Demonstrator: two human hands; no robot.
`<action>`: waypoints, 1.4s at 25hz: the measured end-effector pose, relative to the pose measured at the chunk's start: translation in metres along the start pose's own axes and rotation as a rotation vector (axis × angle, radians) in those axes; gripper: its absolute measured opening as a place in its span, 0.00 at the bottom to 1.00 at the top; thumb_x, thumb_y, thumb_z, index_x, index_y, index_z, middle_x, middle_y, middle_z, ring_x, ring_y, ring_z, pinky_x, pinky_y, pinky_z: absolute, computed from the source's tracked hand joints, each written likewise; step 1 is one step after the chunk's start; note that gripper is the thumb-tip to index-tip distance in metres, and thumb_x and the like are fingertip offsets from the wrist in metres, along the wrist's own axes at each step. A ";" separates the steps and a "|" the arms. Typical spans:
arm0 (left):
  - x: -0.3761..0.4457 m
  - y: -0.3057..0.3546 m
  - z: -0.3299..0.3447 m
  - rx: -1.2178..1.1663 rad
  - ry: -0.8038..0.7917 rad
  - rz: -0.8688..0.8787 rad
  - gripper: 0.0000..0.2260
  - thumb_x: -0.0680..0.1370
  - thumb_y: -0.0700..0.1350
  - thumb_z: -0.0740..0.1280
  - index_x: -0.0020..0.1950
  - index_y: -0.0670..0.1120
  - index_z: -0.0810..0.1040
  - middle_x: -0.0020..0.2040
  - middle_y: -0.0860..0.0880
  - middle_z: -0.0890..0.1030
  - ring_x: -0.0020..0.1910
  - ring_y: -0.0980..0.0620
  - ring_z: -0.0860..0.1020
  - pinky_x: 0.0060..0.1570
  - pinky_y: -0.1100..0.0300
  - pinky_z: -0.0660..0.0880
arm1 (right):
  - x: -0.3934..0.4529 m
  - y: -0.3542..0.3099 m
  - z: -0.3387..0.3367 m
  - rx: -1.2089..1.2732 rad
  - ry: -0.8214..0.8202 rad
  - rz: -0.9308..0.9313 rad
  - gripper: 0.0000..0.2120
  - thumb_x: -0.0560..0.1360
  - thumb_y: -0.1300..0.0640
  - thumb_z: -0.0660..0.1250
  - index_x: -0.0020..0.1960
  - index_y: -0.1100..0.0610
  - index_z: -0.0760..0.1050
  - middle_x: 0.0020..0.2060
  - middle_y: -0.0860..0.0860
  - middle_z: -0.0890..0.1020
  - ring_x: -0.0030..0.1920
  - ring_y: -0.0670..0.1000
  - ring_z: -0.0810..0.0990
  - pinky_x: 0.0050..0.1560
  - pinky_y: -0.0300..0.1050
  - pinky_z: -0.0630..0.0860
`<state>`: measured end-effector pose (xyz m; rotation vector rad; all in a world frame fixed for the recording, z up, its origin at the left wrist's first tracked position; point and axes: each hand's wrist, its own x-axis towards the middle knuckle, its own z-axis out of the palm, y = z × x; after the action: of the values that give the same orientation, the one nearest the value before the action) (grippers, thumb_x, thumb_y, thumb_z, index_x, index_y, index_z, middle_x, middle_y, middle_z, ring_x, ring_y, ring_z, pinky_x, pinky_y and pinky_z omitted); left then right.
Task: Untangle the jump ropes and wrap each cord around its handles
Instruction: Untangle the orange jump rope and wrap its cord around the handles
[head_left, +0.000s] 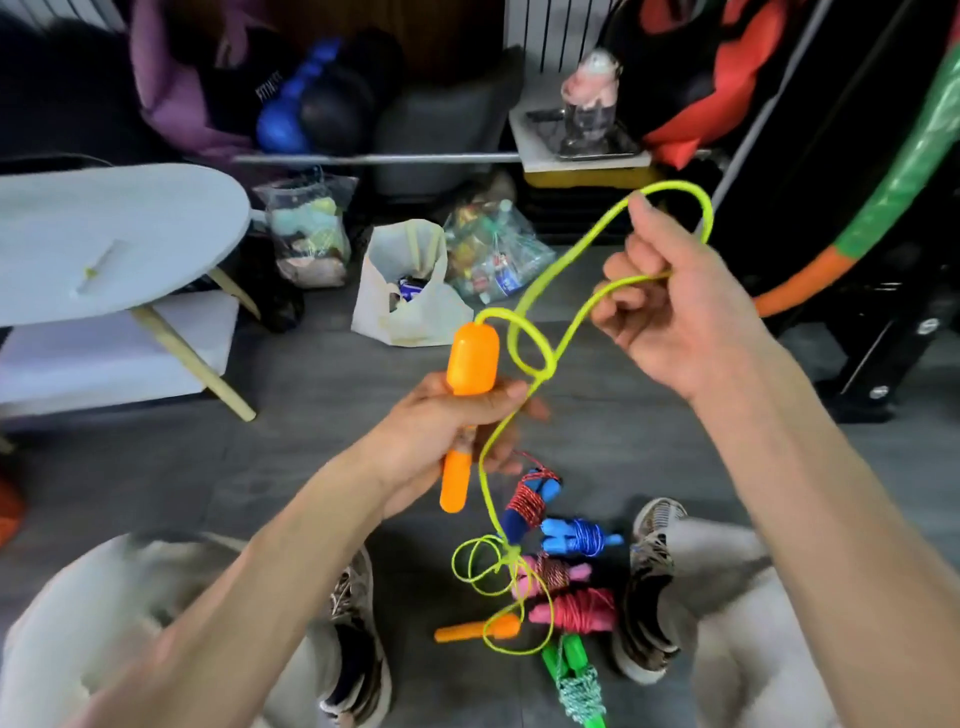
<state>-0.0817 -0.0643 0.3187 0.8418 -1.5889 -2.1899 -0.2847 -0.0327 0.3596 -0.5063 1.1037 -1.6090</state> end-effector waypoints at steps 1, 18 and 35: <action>0.000 0.004 -0.002 0.012 0.005 -0.006 0.14 0.73 0.46 0.64 0.50 0.36 0.78 0.22 0.53 0.71 0.25 0.54 0.70 0.36 0.56 0.75 | 0.005 -0.009 -0.008 -0.040 0.056 -0.003 0.25 0.75 0.47 0.68 0.25 0.52 0.60 0.21 0.47 0.60 0.23 0.46 0.61 0.25 0.39 0.68; 0.007 0.017 -0.021 -0.137 0.166 -0.129 0.14 0.74 0.53 0.67 0.40 0.42 0.81 0.30 0.43 0.76 0.20 0.53 0.64 0.20 0.67 0.60 | -0.007 0.030 -0.009 -1.108 -0.252 -0.152 0.21 0.75 0.61 0.69 0.65 0.45 0.72 0.57 0.45 0.81 0.43 0.45 0.81 0.45 0.41 0.75; 0.011 0.022 -0.037 0.044 0.166 -0.036 0.13 0.71 0.50 0.68 0.37 0.39 0.80 0.22 0.45 0.68 0.17 0.53 0.62 0.20 0.65 0.58 | 0.001 0.016 -0.023 -1.011 -0.046 -0.195 0.34 0.68 0.71 0.64 0.68 0.44 0.71 0.63 0.40 0.76 0.43 0.60 0.79 0.50 0.60 0.81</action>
<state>-0.0692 -0.1056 0.3286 1.0431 -1.5581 -2.0556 -0.2949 -0.0243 0.3348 -1.3234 1.8434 -1.0796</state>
